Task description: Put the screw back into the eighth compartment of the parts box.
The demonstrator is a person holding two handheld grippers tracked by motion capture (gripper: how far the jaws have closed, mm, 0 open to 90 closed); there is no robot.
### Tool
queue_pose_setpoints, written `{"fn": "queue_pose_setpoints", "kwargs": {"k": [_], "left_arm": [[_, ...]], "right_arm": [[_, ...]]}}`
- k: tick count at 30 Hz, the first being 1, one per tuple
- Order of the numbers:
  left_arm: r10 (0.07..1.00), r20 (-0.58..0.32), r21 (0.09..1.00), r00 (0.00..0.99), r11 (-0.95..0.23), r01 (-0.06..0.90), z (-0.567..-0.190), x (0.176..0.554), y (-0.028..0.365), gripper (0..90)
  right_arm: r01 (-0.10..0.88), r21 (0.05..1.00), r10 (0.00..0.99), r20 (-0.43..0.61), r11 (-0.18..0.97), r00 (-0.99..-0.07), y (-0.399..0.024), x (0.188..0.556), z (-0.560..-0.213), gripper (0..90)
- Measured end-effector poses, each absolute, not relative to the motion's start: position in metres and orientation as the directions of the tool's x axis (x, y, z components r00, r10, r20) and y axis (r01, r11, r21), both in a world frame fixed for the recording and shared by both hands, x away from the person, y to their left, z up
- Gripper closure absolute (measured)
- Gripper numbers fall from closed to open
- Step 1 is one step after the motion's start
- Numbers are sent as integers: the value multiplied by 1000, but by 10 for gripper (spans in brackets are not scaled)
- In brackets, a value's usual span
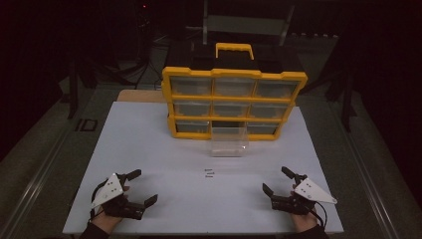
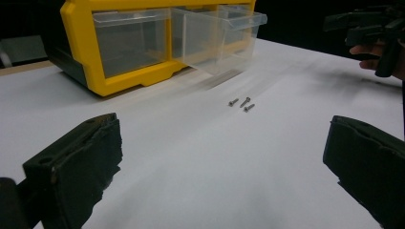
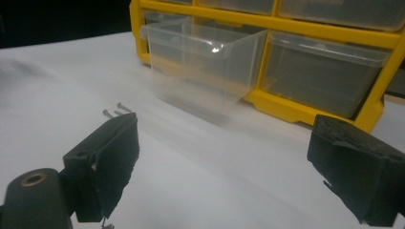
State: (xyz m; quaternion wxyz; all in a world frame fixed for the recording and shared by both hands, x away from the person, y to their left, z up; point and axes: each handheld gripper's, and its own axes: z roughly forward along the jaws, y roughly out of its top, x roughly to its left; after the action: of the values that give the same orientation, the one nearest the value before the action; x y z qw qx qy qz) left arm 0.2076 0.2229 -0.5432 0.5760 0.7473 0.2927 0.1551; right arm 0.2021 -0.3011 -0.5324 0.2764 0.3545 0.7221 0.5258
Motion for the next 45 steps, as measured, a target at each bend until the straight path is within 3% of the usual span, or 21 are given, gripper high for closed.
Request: {"fn": "queue_pose_setpoints", "kwargs": {"k": [22,31,45], "left_arm": [[603,-96,962,792,-147,229,-531,204,223,0],[581,-126,968,804,-104,227,-510,208,214,0],[524,-104,966,846,-149,211,-481,222,185,0]], "right_arm": [[211,962,813,-18,172,-581,-303,200,-528,107],[204,964,810,-18,170,-586,-300,199,-527,107],[202,964,800,-16,171,-600,-298,199,-527,107]]}}
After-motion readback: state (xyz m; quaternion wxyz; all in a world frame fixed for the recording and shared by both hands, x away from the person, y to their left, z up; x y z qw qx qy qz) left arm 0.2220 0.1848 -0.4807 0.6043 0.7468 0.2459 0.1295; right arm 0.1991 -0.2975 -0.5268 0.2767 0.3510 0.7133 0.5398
